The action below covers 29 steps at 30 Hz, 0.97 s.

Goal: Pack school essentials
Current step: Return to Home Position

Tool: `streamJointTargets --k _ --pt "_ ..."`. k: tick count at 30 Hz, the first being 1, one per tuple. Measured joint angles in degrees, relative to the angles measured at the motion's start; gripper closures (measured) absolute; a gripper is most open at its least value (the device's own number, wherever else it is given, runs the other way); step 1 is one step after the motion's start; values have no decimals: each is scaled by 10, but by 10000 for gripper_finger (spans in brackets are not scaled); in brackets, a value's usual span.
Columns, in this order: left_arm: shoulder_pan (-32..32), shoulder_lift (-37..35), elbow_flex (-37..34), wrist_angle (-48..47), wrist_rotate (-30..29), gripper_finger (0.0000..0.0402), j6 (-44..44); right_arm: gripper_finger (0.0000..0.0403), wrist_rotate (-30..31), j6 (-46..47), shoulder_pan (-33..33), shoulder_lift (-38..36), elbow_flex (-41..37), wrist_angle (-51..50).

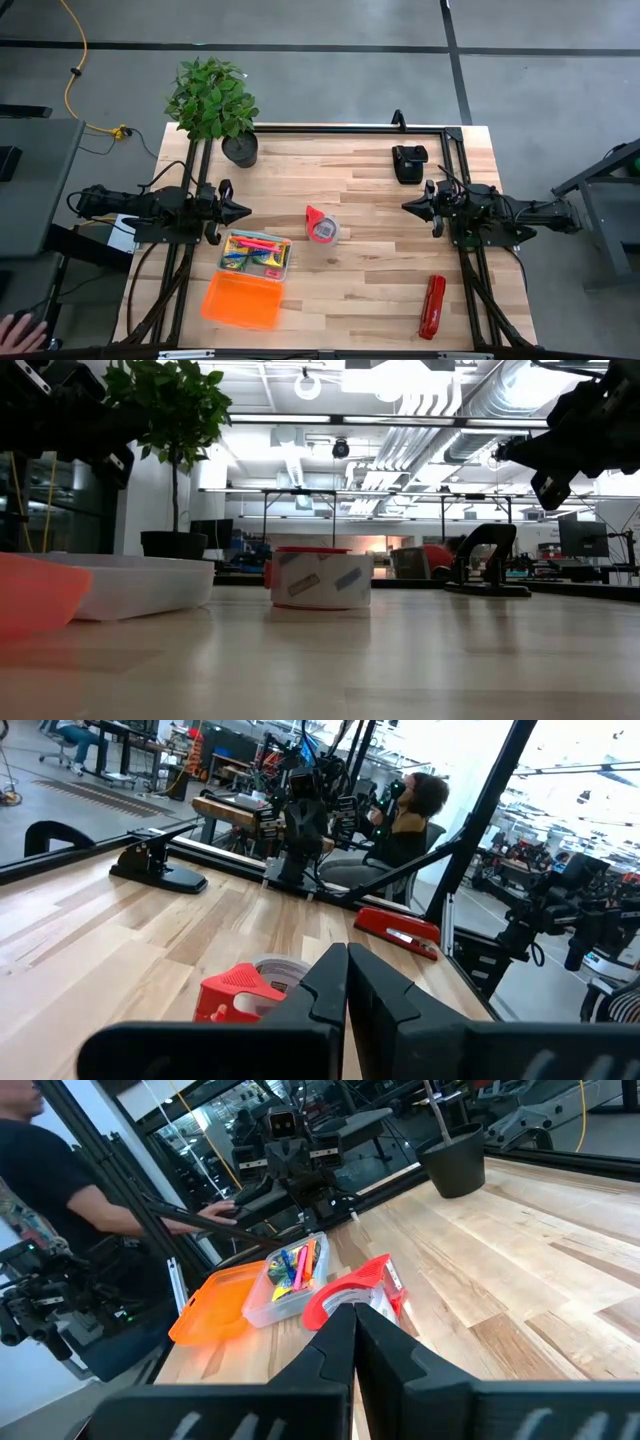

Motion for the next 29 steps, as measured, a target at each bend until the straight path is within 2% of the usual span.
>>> streamJointTargets --k 29 --pt "0 0 0 0 0 401 0 403 0 0 0 0 0 0"
